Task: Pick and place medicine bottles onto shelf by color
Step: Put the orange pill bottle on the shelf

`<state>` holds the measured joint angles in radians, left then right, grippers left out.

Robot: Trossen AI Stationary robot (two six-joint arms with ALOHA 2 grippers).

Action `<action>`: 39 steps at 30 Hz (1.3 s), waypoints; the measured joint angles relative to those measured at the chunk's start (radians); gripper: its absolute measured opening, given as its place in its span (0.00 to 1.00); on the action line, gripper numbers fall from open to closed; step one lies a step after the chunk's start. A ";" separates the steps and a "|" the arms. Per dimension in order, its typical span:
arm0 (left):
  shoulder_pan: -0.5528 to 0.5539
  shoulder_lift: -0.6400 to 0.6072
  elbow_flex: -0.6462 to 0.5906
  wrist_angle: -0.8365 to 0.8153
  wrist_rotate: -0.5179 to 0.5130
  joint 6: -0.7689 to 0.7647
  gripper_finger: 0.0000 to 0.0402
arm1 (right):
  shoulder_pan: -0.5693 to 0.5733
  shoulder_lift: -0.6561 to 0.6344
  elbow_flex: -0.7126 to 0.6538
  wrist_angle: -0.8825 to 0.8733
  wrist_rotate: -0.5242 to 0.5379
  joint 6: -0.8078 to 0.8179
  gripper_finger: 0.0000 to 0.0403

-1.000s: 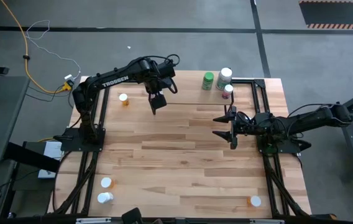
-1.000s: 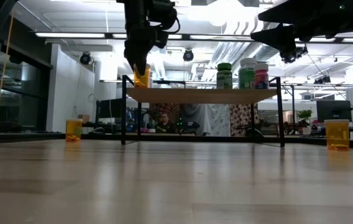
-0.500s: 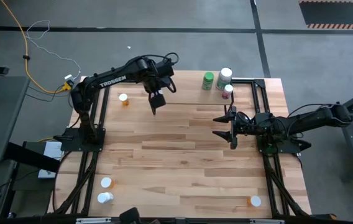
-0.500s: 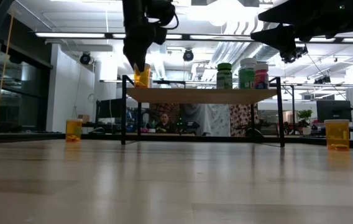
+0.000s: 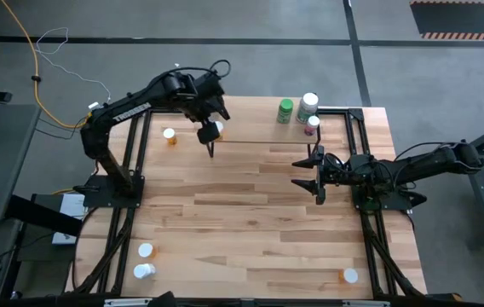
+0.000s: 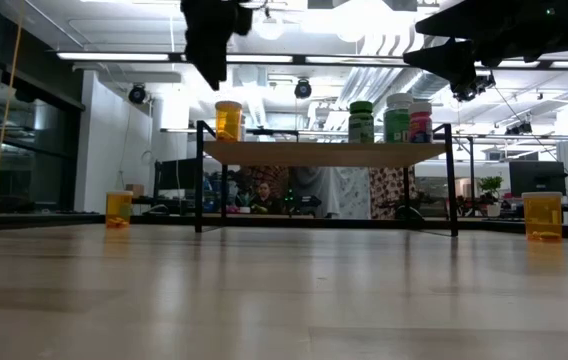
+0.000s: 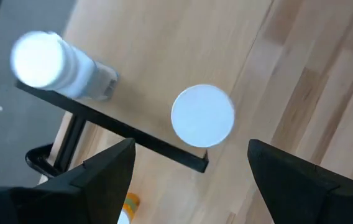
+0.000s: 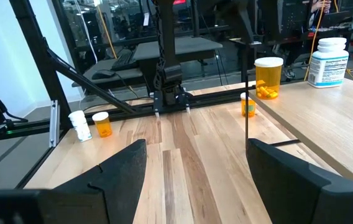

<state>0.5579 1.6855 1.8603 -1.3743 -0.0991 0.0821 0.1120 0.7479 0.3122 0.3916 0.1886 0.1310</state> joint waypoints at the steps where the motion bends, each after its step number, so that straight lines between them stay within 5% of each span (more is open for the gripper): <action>1: 0.000 -0.017 0.000 0.012 0.007 -0.004 0.75 | 0.000 0.000 0.000 0.000 0.000 0.000 0.66; 7: -0.060 -0.135 0.000 0.110 0.041 -0.083 0.75 | 0.000 0.000 0.000 -0.001 0.000 0.000 0.66; 13: -0.266 -0.295 -0.103 0.372 -0.017 -0.165 0.75 | 0.000 0.000 0.000 -0.010 0.000 0.000 0.66; 19: -0.515 -0.485 -0.419 0.687 -0.231 -0.182 0.75 | 0.000 0.000 0.000 -0.009 0.000 0.002 0.66; 27: -0.731 -0.726 -1.003 1.199 -0.429 -0.229 0.75 | 0.000 0.000 0.000 -0.008 0.000 0.001 0.66; 33: -0.792 -0.819 -1.381 1.712 -0.437 -0.203 0.75 | 0.000 0.000 0.000 -0.007 0.000 0.002 0.66; 39: -0.806 -0.823 -1.540 1.971 -0.445 -0.168 0.75 | 0.000 0.000 0.000 -0.006 0.000 0.001 0.66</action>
<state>-0.2485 0.8630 0.3200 0.5968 -0.5438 -0.0864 0.1119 0.7475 0.3122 0.3855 0.1886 0.1321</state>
